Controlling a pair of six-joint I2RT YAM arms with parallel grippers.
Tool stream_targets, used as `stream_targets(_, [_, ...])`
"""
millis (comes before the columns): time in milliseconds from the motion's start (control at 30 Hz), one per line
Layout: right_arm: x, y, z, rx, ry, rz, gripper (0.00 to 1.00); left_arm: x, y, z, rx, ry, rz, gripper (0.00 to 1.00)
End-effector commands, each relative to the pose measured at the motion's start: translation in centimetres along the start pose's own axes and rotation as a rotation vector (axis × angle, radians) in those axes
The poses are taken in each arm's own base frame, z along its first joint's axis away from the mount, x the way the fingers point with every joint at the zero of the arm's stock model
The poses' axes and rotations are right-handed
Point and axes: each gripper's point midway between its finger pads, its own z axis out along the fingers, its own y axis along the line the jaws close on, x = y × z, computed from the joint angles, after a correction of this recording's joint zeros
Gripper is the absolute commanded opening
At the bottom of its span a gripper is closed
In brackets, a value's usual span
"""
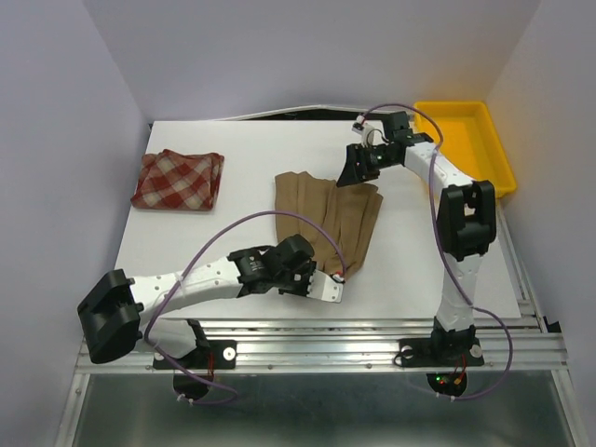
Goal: Fold and stack the skirts
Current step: Fold the skirt
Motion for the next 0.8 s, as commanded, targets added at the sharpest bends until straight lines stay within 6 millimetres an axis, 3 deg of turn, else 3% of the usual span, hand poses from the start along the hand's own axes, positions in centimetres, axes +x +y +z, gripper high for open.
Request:
stream_targets(0, [-3.4,-4.3,3.2,0.124,-0.09,-0.036,0.7,-1.8,-2.1,-1.2,0.079,-0.004,-0.102,0.0])
stream_targets(67, [-3.4,-6.1,5.3,0.136,-0.069,-0.025,0.7,-2.3,-2.5,-1.6,0.105,0.0,-0.117,0.0])
stream_targets(167, [-1.9,-6.9,7.8,0.117,-0.022,-0.032,0.69,-3.0,-2.7,-2.1,0.138,-0.003,-0.151,0.0])
stream_targets(300, [0.9,-5.7,10.2,0.051,0.047,-0.062,0.66,-4.6,-2.4,-2.9,0.175,-0.025,-0.178,0.0])
stream_targets(467, [5.5,-1.5,11.7,-0.129,0.177,-0.068,0.52,-6.8,-2.4,-4.2,0.264,-0.049,-0.187,0.0])
stream_targets(600, [8.1,0.1,11.9,-0.192,0.224,-0.057,0.34,-8.5,-0.9,-5.1,0.283,-0.078,-0.199,0.0])
stream_targets(633, [9.1,1.1,12.0,-0.224,0.244,-0.052,0.28,-8.4,-0.6,-5.3,0.292,-0.076,-0.213,0.0])
stream_targets(767, [11.3,3.2,11.8,-0.286,0.28,-0.037,0.19,-7.6,2.1,-5.5,0.285,-0.081,-0.278,0.0])
